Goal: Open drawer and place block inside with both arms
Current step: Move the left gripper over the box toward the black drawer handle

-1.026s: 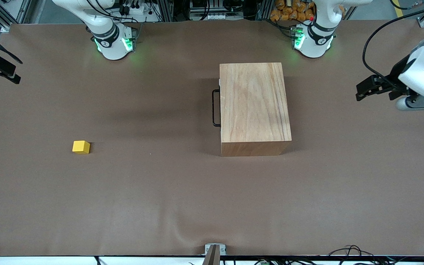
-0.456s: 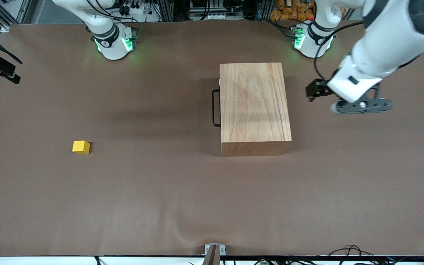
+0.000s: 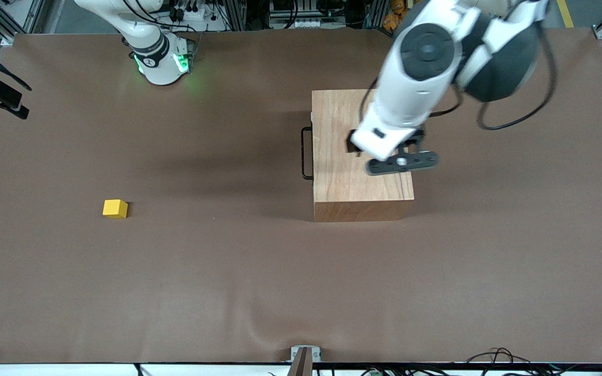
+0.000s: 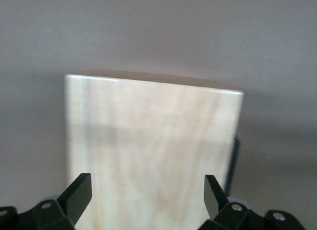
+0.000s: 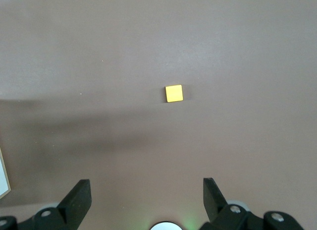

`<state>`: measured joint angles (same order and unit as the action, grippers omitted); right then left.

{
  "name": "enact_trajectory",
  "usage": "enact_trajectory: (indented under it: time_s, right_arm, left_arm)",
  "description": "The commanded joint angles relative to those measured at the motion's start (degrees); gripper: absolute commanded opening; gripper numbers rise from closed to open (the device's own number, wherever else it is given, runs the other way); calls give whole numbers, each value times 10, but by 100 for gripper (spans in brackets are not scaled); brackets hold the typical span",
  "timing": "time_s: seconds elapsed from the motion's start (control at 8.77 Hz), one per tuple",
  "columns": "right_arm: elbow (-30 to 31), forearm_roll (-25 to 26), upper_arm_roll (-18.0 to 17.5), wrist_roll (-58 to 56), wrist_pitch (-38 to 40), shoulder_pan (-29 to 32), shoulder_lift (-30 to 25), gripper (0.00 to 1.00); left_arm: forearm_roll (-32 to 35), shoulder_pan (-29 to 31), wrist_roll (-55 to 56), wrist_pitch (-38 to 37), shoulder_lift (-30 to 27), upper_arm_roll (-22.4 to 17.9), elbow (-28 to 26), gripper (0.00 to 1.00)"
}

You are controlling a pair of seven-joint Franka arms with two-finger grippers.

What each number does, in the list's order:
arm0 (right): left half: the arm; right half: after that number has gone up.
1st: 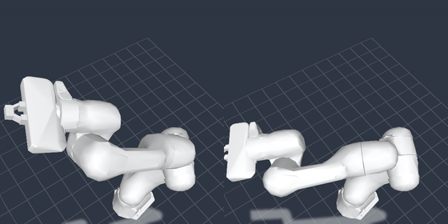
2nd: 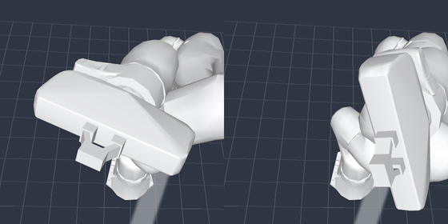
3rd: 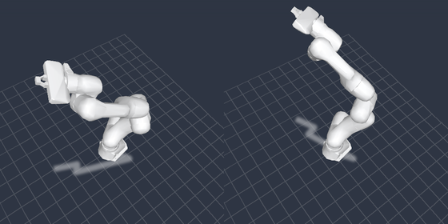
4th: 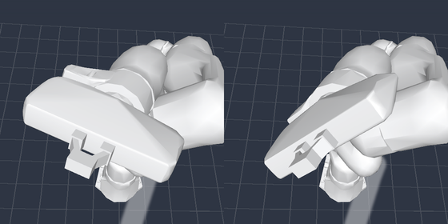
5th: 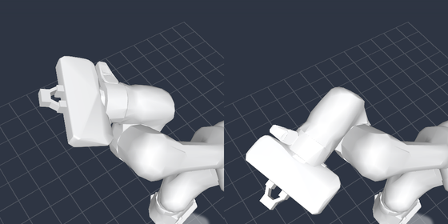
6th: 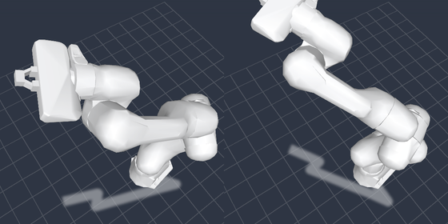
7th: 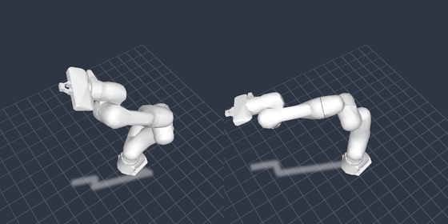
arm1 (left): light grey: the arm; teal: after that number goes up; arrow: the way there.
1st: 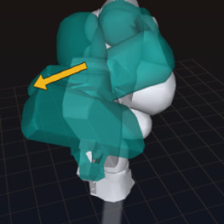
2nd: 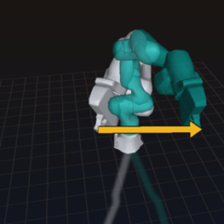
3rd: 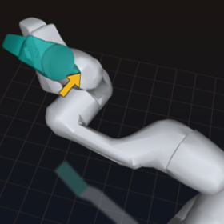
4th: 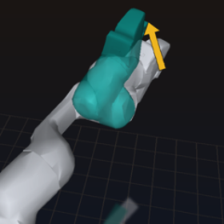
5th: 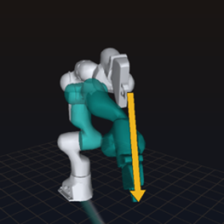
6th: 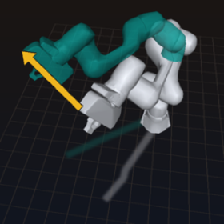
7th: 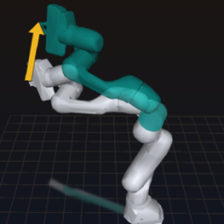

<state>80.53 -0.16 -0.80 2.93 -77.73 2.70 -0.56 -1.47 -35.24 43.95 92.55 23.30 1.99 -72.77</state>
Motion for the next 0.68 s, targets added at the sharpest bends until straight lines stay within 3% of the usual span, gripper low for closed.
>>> enact_trajectory:
  time_s: [0.0,0.11,0.46,0.57]
  right_arm:
    - [-12,1,-5,-5,7,8,5,100]
    - [-12,1,-5,-5,7,8,5,100]
    - [-12,1,-5,-5,7,8,5,100]
    - [-12,1,-5,-5,7,8,5,100]
  left_arm:
    - [9,-52,52,36,45,-8,39,100]
    - [11,-82,80,39,66,-15,52,100]
    - [13,-232,119,40,147,-139,112,100]
    - [12,-263,133,42,176,-164,129,100]
